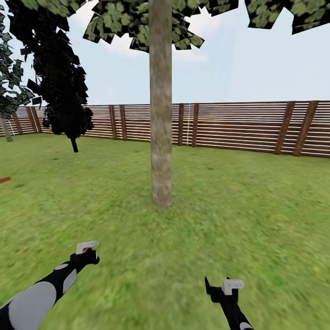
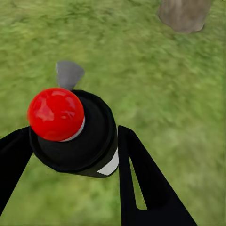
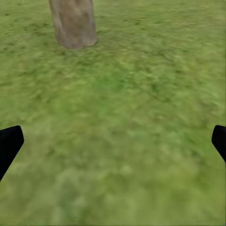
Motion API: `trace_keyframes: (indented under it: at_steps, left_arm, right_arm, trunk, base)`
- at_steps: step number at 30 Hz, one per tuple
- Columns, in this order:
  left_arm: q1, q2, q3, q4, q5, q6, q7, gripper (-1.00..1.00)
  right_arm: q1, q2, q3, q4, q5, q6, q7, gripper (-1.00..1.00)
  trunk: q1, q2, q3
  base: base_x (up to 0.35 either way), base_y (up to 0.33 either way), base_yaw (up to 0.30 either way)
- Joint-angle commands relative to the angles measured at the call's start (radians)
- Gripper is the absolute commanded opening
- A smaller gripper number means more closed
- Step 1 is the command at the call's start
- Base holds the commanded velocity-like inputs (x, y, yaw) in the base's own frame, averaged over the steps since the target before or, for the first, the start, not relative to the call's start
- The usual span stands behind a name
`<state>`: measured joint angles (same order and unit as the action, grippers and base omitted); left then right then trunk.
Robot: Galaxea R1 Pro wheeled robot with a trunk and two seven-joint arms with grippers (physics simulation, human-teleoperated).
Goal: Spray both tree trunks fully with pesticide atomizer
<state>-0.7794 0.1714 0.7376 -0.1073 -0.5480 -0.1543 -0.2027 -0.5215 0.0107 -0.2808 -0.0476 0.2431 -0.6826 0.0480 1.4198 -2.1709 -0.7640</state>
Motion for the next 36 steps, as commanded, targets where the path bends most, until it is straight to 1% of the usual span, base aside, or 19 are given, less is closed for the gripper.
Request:
trace_keyframes:
  at_steps: [1,25,36]
  left_arm:
    - [0.000,-0.001,0.000,0.000,0.000,0.000,0.000,-1.00]
    - [0.000,0.000,0.000,0.000,0.000,0.000,0.000,-1.00]
    - [0.000,0.000,0.000,0.000,0.000,0.000,0.000,-1.00]
  right_arm:
    - [0.000,0.000,0.000,0.000,0.000,0.000,0.000,1.00]
    - [0.000,0.000,0.000,0.000,-0.001,0.000,0.000,1.00]
    - [0.000,0.000,0.000,0.000,-0.001,0.000,0.000,1.00]
  trunk:
    - [0.000,0.000,0.000]
    - [0.000,0.000,0.000]
    - [0.000,0.000,0.007]
  base:
    - [0.338,0.000,0.000]
    - [0.338,0.000,0.000]
    - [0.338,0.000,-0.101]
